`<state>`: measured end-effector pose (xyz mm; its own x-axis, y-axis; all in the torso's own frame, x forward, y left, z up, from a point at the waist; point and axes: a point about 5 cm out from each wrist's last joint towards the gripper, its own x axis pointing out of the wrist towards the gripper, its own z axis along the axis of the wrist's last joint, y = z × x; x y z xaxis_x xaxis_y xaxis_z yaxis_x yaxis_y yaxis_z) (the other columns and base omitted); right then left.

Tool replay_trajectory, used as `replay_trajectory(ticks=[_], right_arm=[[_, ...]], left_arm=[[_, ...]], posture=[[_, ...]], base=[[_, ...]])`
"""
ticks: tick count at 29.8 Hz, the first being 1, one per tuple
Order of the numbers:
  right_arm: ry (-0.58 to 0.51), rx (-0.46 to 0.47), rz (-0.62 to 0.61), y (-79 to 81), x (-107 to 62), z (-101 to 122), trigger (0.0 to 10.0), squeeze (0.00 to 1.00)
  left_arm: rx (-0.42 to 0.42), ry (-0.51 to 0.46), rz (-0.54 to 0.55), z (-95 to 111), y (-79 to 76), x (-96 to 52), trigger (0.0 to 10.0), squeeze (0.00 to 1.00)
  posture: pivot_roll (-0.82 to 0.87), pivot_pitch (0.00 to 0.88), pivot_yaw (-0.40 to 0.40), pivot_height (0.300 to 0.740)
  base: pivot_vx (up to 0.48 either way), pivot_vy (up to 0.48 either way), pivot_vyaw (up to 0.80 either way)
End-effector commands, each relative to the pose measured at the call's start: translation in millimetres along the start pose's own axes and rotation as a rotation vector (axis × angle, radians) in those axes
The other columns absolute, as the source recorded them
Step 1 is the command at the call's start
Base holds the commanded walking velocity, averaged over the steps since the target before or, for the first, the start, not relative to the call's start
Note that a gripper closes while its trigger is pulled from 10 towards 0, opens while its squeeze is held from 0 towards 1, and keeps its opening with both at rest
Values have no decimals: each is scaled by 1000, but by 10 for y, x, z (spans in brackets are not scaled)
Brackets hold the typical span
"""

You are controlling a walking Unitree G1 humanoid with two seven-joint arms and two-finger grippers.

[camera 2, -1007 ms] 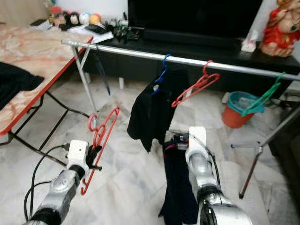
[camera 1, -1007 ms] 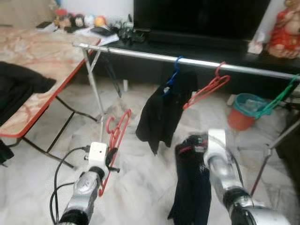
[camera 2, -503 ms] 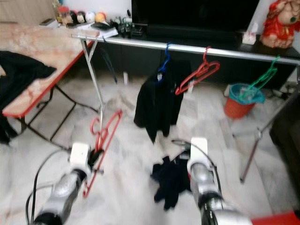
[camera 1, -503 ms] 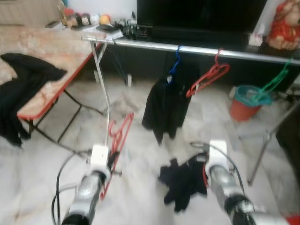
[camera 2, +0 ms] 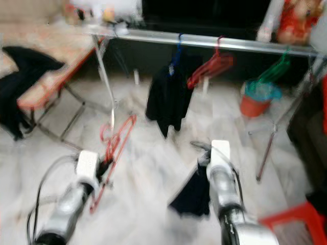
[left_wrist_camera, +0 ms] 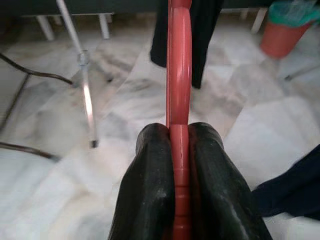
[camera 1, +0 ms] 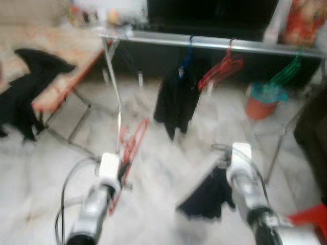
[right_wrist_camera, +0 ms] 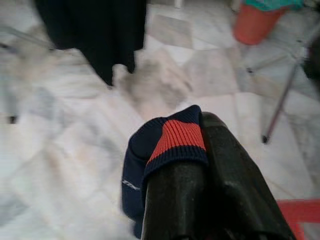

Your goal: Hang hanger

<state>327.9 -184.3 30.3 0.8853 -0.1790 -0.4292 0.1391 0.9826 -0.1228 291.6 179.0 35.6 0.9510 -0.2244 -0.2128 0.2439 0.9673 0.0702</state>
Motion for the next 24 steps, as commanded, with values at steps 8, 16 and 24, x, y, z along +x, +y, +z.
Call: replay_trajectory(ticks=[8,16,24], right_arm=[[-62,-243,37,-4,78,351,10000,0],[-42,-413,162,155,83,415,10000,0],[-73,-532,200,215,105,649,10000,0]], left_arm=[[82,18,-233,234,-30,-33,10000,0],[179,153,-572,343,-42,-279,10000,0],[137,152,-726,584,-203,-350,10000,0]], posture=[[63,0,-8,740],[74,0,-15,740],[75,0,-17,740]], base=[[0,0,0],[0,0,0],[0,0,0]])
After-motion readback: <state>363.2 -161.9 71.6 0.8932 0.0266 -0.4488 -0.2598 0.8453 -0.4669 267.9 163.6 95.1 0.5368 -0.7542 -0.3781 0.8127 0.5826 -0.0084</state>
